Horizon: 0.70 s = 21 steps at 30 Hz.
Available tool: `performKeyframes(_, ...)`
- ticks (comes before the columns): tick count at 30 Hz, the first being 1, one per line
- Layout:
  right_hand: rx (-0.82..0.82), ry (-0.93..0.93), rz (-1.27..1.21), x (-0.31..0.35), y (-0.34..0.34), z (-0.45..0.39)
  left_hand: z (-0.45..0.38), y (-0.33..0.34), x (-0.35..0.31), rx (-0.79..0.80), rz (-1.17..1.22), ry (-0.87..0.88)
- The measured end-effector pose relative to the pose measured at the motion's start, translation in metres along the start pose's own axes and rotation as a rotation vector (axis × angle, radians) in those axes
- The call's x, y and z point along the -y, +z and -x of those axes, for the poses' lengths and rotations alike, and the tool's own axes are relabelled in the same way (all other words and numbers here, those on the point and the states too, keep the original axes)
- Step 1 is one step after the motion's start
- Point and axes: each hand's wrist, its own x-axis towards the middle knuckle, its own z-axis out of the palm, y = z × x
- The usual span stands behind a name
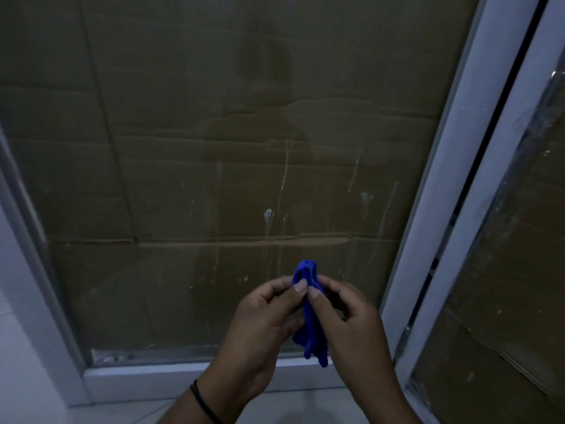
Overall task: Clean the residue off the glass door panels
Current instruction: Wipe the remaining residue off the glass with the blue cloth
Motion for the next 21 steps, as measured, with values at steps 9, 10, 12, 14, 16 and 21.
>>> performKeyframes(9, -0.067, 0.192, -0.182, 0.0001, -0.0066, -0.002, 0.0007, 0.0018, -0.0033, -0.048, 0.03, -0.04)
performKeyframes(10, -0.071, 0.214, -0.214, -0.0006, -0.0067, -0.0029, 0.0005, 0.0013, -0.0039, -0.056, 0.039, -0.042)
performKeyframes(12, -0.07, 0.265, -0.292, -0.0013, -0.0074, -0.0046, -0.0001, -0.0003, -0.0053, -0.066, 0.061, -0.039)
performKeyframes(14, -0.034, 0.291, -0.372, -0.0008, -0.0084, -0.0035, 0.0, -0.0022, -0.0061, -0.062, 0.085, -0.036)
performKeyframes(16, 0.072, 0.242, -0.384, -0.0008, -0.0096, -0.0001, 0.0001, -0.0036, -0.0055, -0.048, 0.052, -0.013)
performKeyframes(21, -0.007, 0.151, -0.188, -0.0015, -0.0048, 0.0006, 0.0005, -0.0034, -0.0022, -0.075, -0.025, 0.015)
